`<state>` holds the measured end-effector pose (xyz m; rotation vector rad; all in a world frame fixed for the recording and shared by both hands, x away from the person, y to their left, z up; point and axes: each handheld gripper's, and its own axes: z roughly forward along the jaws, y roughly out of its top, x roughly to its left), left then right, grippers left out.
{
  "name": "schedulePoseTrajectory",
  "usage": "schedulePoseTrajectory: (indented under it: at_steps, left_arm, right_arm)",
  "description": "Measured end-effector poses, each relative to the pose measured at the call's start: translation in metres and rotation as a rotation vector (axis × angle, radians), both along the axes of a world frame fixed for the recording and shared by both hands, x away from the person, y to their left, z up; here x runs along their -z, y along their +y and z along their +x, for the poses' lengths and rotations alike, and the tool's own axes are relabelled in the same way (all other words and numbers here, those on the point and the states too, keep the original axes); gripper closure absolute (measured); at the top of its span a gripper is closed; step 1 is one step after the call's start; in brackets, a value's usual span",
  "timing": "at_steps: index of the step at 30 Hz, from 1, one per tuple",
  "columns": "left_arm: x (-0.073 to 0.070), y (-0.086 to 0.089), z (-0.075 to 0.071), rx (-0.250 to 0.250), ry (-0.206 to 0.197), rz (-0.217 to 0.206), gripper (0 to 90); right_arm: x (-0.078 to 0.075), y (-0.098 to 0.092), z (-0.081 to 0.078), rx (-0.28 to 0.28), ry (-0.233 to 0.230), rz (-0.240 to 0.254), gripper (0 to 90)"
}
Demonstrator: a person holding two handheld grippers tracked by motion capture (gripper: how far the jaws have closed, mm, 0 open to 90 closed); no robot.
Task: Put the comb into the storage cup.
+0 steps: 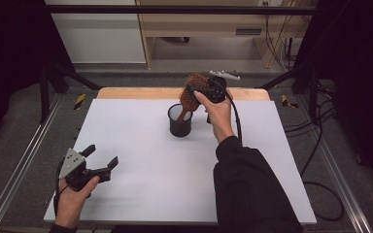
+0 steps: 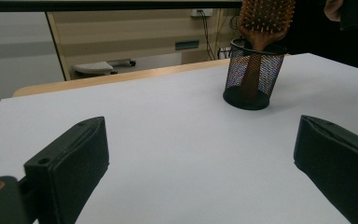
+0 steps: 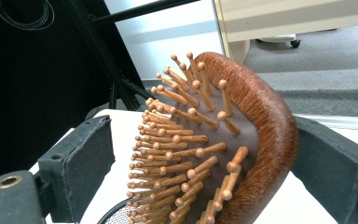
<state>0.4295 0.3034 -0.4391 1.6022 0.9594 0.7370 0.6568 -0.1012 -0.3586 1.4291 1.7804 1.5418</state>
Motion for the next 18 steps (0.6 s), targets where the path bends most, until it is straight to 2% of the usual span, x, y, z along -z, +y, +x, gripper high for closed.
schedulePoseTrajectory:
  at_steps: [18]
  left_arm:
    - [-0.0003, 0.0006, -0.0001, -0.005, -0.002, -0.004, 2.6]
  right_arm:
    - [-0.0039, -0.0016, -0.0032, -0.002, -0.011, -0.013, 7.1]
